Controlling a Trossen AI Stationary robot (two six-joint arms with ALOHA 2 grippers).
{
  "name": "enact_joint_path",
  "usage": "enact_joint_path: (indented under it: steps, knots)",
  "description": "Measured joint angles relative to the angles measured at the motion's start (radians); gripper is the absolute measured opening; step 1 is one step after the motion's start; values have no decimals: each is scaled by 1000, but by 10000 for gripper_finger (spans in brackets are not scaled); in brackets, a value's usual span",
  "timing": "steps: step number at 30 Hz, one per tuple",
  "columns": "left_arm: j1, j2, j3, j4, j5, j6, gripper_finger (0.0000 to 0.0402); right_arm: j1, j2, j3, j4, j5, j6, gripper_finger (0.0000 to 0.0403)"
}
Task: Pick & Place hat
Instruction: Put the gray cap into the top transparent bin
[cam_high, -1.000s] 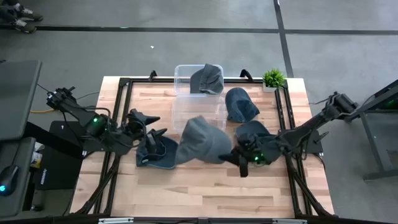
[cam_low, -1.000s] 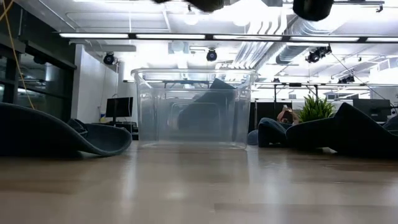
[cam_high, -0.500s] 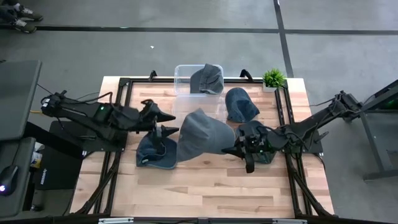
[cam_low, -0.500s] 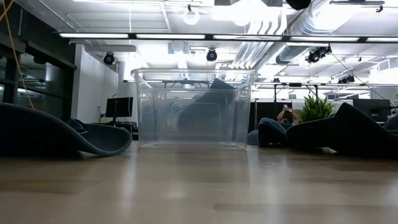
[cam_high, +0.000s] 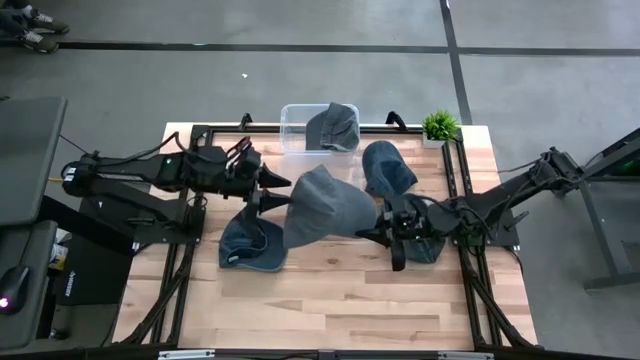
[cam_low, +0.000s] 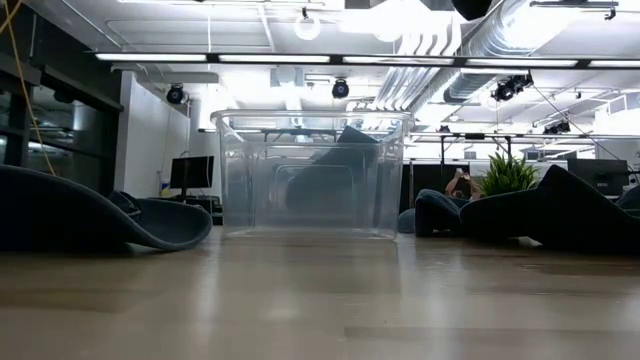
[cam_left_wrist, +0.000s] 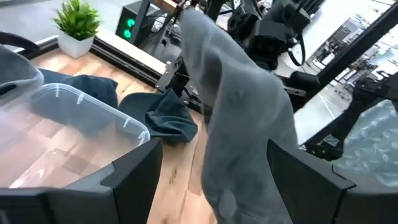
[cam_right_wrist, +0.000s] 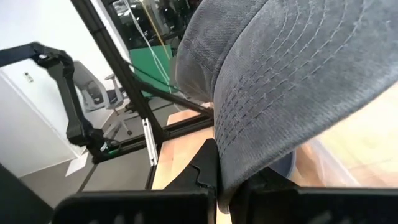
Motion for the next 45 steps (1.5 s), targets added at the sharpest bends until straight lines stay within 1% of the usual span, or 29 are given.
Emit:
enact_joint_path:
  steps: [2, 7, 10, 18, 23, 27, 31, 33, 36, 38, 41, 45]
  knots:
    - [14, 0, 0, 3, 21, -8, 287, -10, 0, 0, 6, -6, -10, 3]
    - [34, 29, 0, 71, 80, -11, 287, -38, 0, 0, 10, -28, -14, 3]
    - [33, 44, 2, 98, 82, -10, 287, -51, -4, 0, 25, -51, -15, 3]
    - [30, 73, -1, 96, 70, -17, 287, -49, -64, 0, 21, -54, -39, 3]
    - [30, 83, 0, 149, 113, -18, 287, -64, -96, 1, 6, -34, -74, 3]
    - [30, 99, 1, 219, 151, -18, 287, -93, -96, 1, 4, -47, -74, 3]
    - [30, 105, 0, 235, 157, -18, 286, -111, -91, 1, 4, -55, -72, 3]
    - [30, 117, 1, 245, 157, -18, 280, -116, -91, 1, 4, -63, -71, 3]
    - [30, 126, -2, 238, 154, -18, 249, -116, -91, 1, 2, -77, -65, 3]
    - [30, 124, -1, 255, 154, -18, 214, -116, -91, 1, -11, -78, -56, 3]
    - [30, 122, 1, 260, 154, -5, 145, -116, -91, 1, -25, -76, -48, 3]
    - [30, 123, 1, 257, 154, 36, 30, -116, -91, 1, -26, -67, -44, 3]
